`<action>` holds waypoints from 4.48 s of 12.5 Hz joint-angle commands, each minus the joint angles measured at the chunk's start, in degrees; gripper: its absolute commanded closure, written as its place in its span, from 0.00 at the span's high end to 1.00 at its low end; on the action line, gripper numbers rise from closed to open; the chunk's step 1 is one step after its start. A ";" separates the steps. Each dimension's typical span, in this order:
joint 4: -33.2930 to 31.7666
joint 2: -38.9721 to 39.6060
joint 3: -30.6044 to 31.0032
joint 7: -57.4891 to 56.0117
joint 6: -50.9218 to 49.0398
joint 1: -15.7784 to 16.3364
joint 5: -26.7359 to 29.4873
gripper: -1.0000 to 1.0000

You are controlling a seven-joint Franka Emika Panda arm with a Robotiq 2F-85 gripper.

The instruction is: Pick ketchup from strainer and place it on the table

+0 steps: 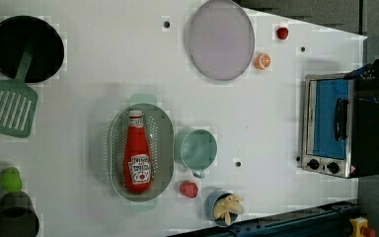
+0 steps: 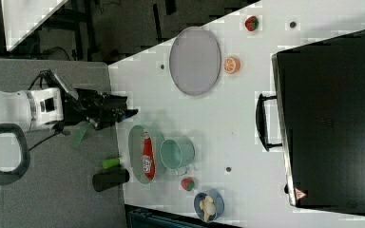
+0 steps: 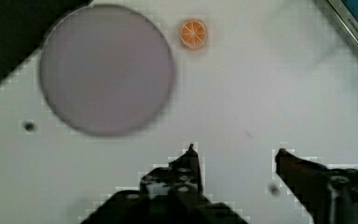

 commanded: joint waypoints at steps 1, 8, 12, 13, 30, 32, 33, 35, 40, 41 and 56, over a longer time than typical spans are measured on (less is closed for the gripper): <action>-3.67 -13.23 3.51 4.64 -9.81 -6.40 1.45 0.79; -3.67 -10.25 15.10 4.64 -8.55 -3.87 1.54 1.00; -3.73 -7.74 26.90 4.74 -4.94 -2.99 1.48 1.00; -3.84 -6.74 29.70 4.74 -3.75 -2.91 1.48 1.00; -28.63 17.02 45.16 12.39 45.60 -0.87 -10.41 1.00; -28.53 21.06 44.93 15.62 46.70 -0.84 -13.11 1.00; -28.37 22.82 44.55 16.95 47.01 -0.77 -15.36 1.00; -27.81 25.91 43.35 18.55 49.38 -0.32 -19.74 1.00; -24.57 32.29 39.03 22.82 50.76 2.99 -26.70 1.00; -23.73 33.35 38.34 23.52 50.77 3.92 -27.19 0.96; -19.68 11.55 50.49 19.46 36.39 -6.76 -4.32 0.60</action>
